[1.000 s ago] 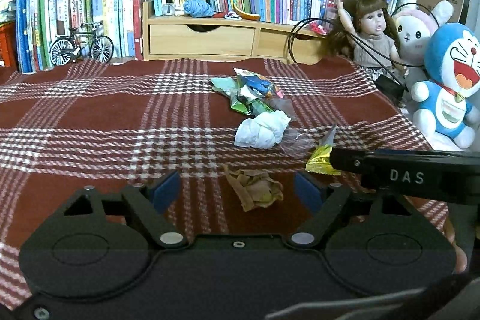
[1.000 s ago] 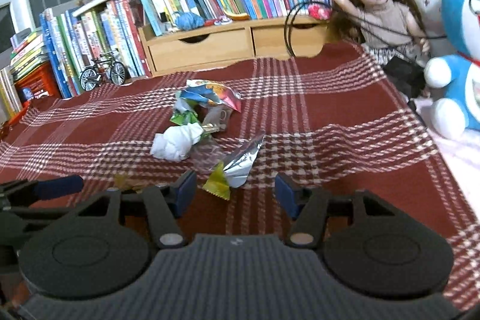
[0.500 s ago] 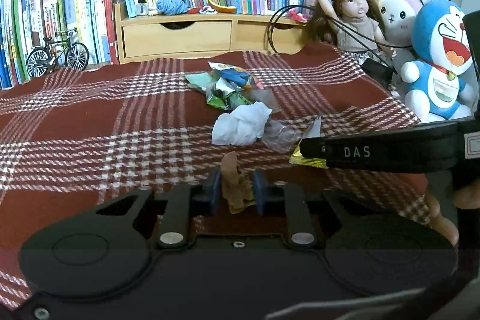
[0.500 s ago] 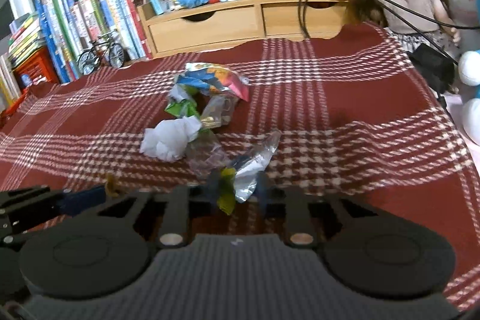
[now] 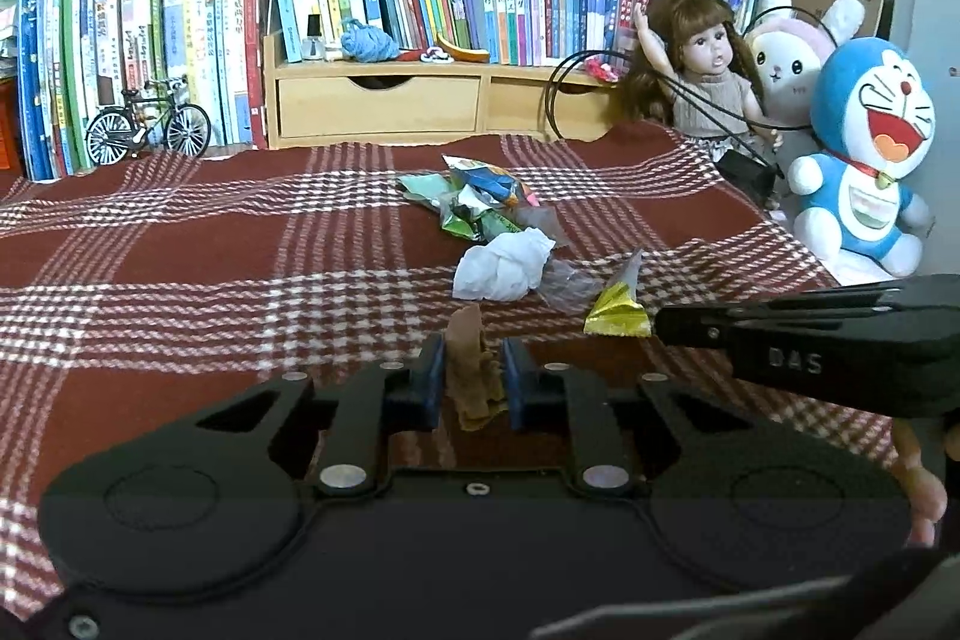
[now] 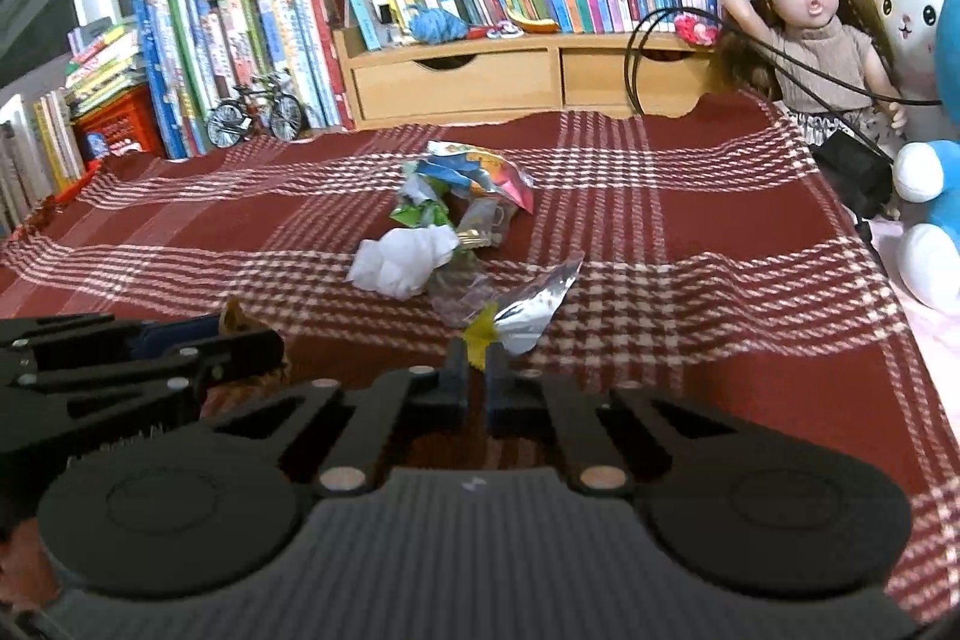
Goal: Collect trash
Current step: 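Lift the brown scrap and yellow-silver wrapper off the blanket with both tools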
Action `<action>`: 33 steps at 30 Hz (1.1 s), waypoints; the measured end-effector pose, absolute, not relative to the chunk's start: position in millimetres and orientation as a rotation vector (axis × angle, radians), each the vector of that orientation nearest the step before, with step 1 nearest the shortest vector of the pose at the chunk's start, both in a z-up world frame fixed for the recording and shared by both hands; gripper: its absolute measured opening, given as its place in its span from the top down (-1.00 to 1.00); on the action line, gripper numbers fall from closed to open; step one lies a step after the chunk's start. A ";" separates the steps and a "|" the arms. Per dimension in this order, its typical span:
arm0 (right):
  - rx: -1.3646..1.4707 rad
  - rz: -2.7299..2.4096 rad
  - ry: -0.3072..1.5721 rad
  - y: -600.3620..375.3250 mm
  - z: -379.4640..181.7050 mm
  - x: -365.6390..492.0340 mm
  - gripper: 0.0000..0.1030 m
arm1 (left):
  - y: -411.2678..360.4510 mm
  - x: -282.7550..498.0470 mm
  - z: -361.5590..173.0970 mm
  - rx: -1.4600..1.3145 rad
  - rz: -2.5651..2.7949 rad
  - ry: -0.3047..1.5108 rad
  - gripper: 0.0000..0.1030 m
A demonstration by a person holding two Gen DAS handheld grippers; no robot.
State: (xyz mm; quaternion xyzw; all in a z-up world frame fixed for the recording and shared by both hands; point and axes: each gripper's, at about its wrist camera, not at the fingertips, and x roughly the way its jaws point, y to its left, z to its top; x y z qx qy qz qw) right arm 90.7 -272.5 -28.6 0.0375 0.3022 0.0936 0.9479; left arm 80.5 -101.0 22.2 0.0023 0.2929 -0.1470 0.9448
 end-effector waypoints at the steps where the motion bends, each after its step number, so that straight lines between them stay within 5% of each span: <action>1: 0.079 0.199 0.609 -272.5 -27.9 84.2 0.84 | -98.3 75.5 23.8 0.005 -0.302 0.594 0.63; 9: 0.081 0.234 0.579 -268.5 -23.0 46.7 0.84 | -79.8 39.7 31.9 0.009 -0.309 0.577 0.63; 12: 0.076 0.199 0.577 -266.6 -22.1 51.4 0.67 | -77.0 33.4 33.3 0.019 -0.299 0.569 0.63; 15: 0.135 0.165 0.588 -271.9 -24.1 70.5 0.05 | -72.0 30.5 35.3 0.012 -0.293 0.560 0.63; 22: 0.179 0.043 0.626 -276.0 -40.2 127.9 -0.77 | -61.0 31.0 38.4 0.008 -0.281 0.535 0.64; 26: 0.156 -0.027 0.678 -277.0 -52.4 153.3 -0.74 | -55.6 34.3 38.5 -0.004 -0.284 0.530 0.64; 29: 0.145 -0.030 0.680 -276.5 -53.7 151.7 -0.25 | -53.8 36.3 37.4 -0.003 -0.278 0.533 0.63; 31: 0.124 0.012 0.684 -273.8 -51.1 141.9 0.32 | -53.7 38.9 35.9 -0.003 -0.265 0.545 0.63; 33: 0.109 0.045 0.677 -271.2 -48.4 131.3 0.44 | -53.9 41.4 33.3 -0.001 -0.248 0.558 0.63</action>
